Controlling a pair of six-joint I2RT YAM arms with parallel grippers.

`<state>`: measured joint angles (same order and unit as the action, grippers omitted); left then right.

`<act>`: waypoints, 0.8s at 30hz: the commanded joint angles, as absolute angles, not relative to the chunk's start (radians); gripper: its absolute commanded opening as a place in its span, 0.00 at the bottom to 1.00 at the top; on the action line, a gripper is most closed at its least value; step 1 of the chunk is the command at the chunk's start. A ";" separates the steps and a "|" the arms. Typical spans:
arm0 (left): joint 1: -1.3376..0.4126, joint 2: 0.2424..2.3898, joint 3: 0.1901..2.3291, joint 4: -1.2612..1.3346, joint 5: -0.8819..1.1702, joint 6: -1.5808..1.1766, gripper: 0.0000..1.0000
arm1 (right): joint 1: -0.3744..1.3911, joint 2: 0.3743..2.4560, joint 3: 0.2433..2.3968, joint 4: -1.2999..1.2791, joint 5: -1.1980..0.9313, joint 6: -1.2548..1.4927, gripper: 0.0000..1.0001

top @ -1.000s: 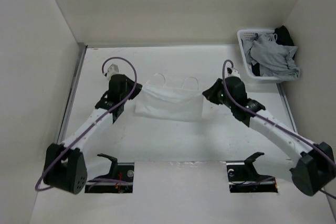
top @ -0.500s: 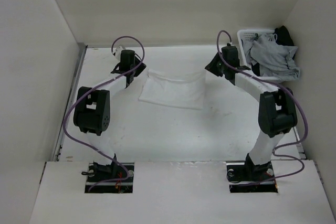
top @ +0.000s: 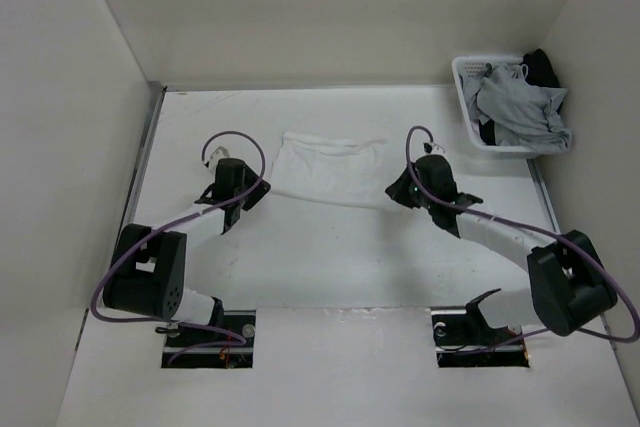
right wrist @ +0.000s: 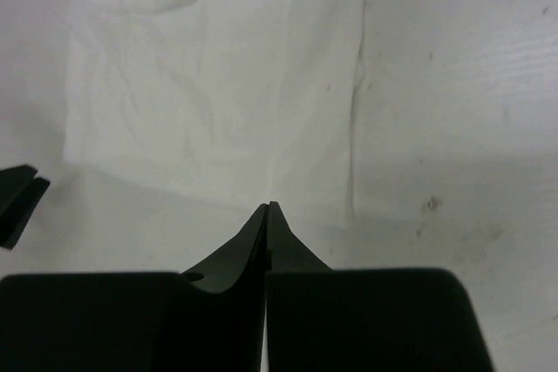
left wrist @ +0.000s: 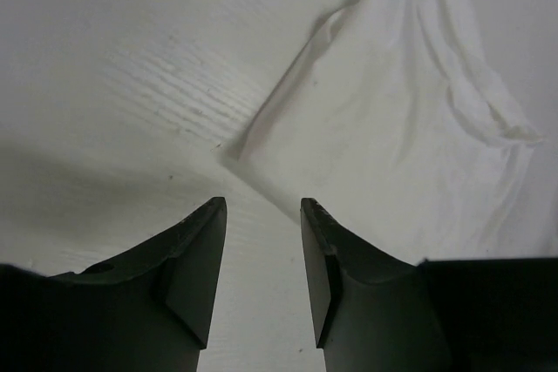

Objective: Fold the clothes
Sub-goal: Fold the tank top

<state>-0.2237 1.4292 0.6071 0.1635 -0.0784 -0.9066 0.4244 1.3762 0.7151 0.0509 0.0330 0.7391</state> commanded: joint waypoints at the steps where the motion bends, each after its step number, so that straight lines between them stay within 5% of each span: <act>1: -0.209 1.407 0.574 0.241 -0.003 -0.913 0.39 | 0.462 1.306 0.608 0.187 0.060 0.782 0.07; 5: -0.209 1.440 0.571 0.255 0.003 -0.925 0.38 | 0.461 1.270 0.516 0.225 0.049 0.811 0.28; 10: -0.203 1.488 0.571 0.299 -0.032 -0.948 0.37 | 0.450 1.296 0.457 0.291 0.040 0.839 0.41; 18: -0.205 1.594 0.580 0.367 -0.029 -0.979 0.28 | 0.407 1.446 0.443 0.454 -0.054 0.908 0.46; 24: -0.203 1.597 0.580 0.364 -0.034 -0.979 0.18 | 0.384 1.505 0.431 0.521 -0.083 0.960 0.36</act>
<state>-0.2089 1.5887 0.5709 0.3492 -0.0261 -0.9745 0.3977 1.4853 0.4419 0.4213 -0.0570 0.9211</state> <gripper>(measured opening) 0.194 0.376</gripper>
